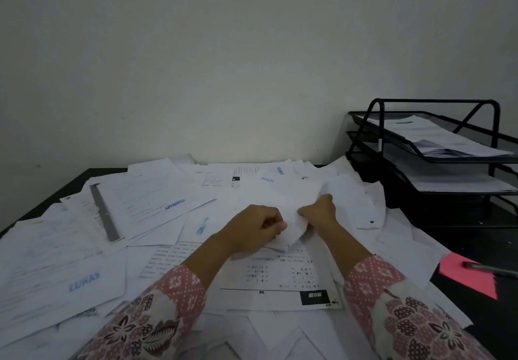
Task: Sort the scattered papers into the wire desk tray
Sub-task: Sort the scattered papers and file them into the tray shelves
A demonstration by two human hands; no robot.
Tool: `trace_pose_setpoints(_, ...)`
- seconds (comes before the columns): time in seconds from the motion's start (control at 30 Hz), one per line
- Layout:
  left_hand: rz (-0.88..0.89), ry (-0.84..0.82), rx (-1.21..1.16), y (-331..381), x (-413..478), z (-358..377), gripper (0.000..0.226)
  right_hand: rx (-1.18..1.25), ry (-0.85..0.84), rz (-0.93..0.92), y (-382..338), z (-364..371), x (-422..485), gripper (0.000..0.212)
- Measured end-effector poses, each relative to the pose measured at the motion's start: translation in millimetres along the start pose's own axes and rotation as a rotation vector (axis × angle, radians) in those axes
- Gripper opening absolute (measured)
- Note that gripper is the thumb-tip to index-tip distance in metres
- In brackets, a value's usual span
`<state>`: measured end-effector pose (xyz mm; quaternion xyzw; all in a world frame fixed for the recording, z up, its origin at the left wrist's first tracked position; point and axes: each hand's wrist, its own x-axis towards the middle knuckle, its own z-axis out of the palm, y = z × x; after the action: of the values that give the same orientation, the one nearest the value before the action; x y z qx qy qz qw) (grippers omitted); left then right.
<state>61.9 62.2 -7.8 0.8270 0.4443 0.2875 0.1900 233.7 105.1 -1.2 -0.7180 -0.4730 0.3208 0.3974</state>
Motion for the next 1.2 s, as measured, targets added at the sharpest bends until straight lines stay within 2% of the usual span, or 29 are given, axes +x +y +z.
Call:
trace_pose_setpoints(0.1,-0.03,0.111,-0.012,-8,0,-6,0.014,-0.083,-0.073,0.032,0,-8,2,0.05)
trace_pose_setpoints(0.2,-0.124,0.285,0.155,-29,-5,-13,0.011,-0.211,-0.156,0.019,1,-20,-1,0.013)
trace_pose_setpoints(0.3,-0.332,0.3,0.307,-43,-13,-17,0.028,-0.371,-0.205,-0.009,-2,-28,-9,0.029)
trace_pose_setpoints(0.4,-0.456,0.233,0.406,-49,-20,-17,0.042,-0.494,-0.25,0.006,-5,-30,-17,0.029)
trace_pose_setpoints(0.53,-0.441,0.208,0.408,-50,-26,-15,0.046,-0.55,-0.273,0.023,-8,-28,-21,0.025)
trace_pose_setpoints(0.67,-0.407,0.26,0.328,-48,-29,-18,0.03,-0.561,-0.229,0.0,-9,-36,-20,0.024)
trace_pose_setpoints(0.77,-0.392,0.271,0.313,-51,-33,-21,0.02,-0.548,-0.225,-0.015,-5,-51,-13,0.03)
trace_pose_setpoints(0.9,-0.409,0.269,0.332,-55,-35,-20,0.031,-0.562,-0.229,-0.034,-4,-64,-15,0.032)
trace_pose_setpoints(1.07,-0.427,0.283,0.301,-51,-32,-13,0.038,-0.547,-0.289,-0.031,-4,-41,-29,0.008)
trace_pose_setpoints(1.2,-0.418,0.261,0.328,-51,-35,-9,0.042,-0.611,-0.265,-0.082,-6,-18,-33,0.053)
